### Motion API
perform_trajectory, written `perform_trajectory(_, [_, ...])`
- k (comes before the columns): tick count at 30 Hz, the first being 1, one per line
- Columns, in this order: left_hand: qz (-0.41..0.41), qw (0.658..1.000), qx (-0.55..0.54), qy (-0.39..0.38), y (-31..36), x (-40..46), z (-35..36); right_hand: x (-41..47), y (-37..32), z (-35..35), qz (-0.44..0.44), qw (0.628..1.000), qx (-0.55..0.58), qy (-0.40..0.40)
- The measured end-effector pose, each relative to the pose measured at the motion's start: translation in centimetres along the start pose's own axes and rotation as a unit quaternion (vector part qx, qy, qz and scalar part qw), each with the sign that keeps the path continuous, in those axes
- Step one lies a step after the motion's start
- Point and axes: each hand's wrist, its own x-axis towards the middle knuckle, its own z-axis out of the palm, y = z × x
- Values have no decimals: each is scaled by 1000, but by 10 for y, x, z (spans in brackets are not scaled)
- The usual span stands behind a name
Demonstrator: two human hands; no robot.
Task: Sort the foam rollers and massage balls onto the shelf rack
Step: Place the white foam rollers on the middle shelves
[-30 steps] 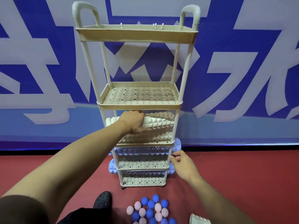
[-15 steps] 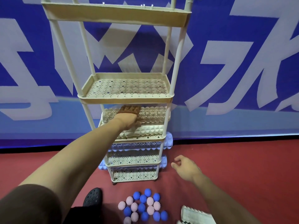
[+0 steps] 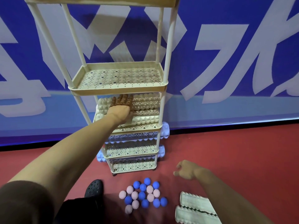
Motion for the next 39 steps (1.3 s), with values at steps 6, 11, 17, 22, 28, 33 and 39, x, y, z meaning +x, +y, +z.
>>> perform_trajectory(6, [-17, 1000, -5, -22, -5, -2, -5, -6, 16, 3, 15, 1000, 24, 4])
perform_trajectory(11, [-23, 1000, 11, 7, 5, -9, 3, -5, 20, 0, 8, 999, 25, 27])
perform_trajectory(17, [19, 980, 4, 198, 26, -47, 18, -9, 15, -9, -20, 995, 21, 93])
perform_trajectory(22, [173, 969, -109, 137, 66, -94, 69, -9, 22, -2, -24, 995, 0, 94])
perform_trajectory(28, [222, 919, -121, -303, 131, -127, 142, 3, 57, 32, 7, 1000, -13, 1])
perform_trajectory(33, [148, 878, -126, -438, 167, -127, 215, 34, 109, 79, 25, 999, 5, -44])
perform_trajectory(39, [88, 837, -132, -523, 219, -136, 298, 70, 183, 153, 67, 991, 41, -107])
